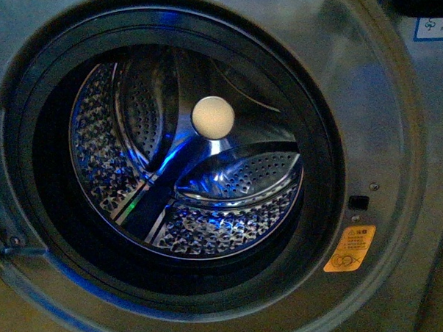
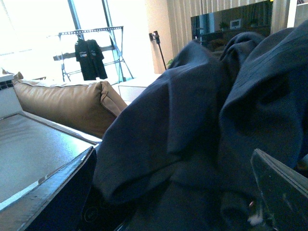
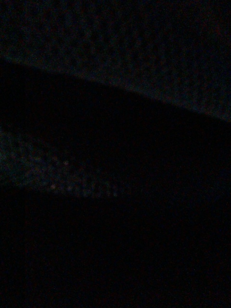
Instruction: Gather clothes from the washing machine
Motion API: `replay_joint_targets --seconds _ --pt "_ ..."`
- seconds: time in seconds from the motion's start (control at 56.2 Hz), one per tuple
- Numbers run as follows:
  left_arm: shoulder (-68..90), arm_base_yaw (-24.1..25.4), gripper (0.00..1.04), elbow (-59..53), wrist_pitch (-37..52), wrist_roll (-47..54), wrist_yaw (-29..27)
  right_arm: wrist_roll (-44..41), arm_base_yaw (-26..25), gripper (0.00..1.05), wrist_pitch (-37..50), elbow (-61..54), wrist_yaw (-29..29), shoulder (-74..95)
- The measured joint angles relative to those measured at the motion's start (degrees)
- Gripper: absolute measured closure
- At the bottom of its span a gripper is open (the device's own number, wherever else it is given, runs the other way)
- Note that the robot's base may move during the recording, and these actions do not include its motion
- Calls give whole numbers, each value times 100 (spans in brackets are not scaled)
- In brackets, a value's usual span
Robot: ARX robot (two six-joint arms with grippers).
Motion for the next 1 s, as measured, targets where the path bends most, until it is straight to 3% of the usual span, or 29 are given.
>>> replay_joint_targets --seconds 0.142,0.231,0.338,0.534,0.784,0.873,0.997 --pt "0 0 7 0 0 2 0 409 -1152 97 22 0 -597 -114" --pt "0 0 7 0 0 0 0 887 -2396 97 149 0 -1335 22" --pt "0 0 7 0 0 0 0 1185 -3423 97 354 0 -1878 382" --pt "0 0 7 0 0 0 0 1340 -4892 97 494 -68 -2479 1335" --pt "0 0 7 0 0 0 0 1193 -6225 97 625 -435 -3117 2601" --pt "0 0 7 0 0 0 0 960 -6540 97 533 -691 -3346 3005" --pt "0 0 7 0 0 0 0 417 -6629 97 -306 -844 -3622 3639"
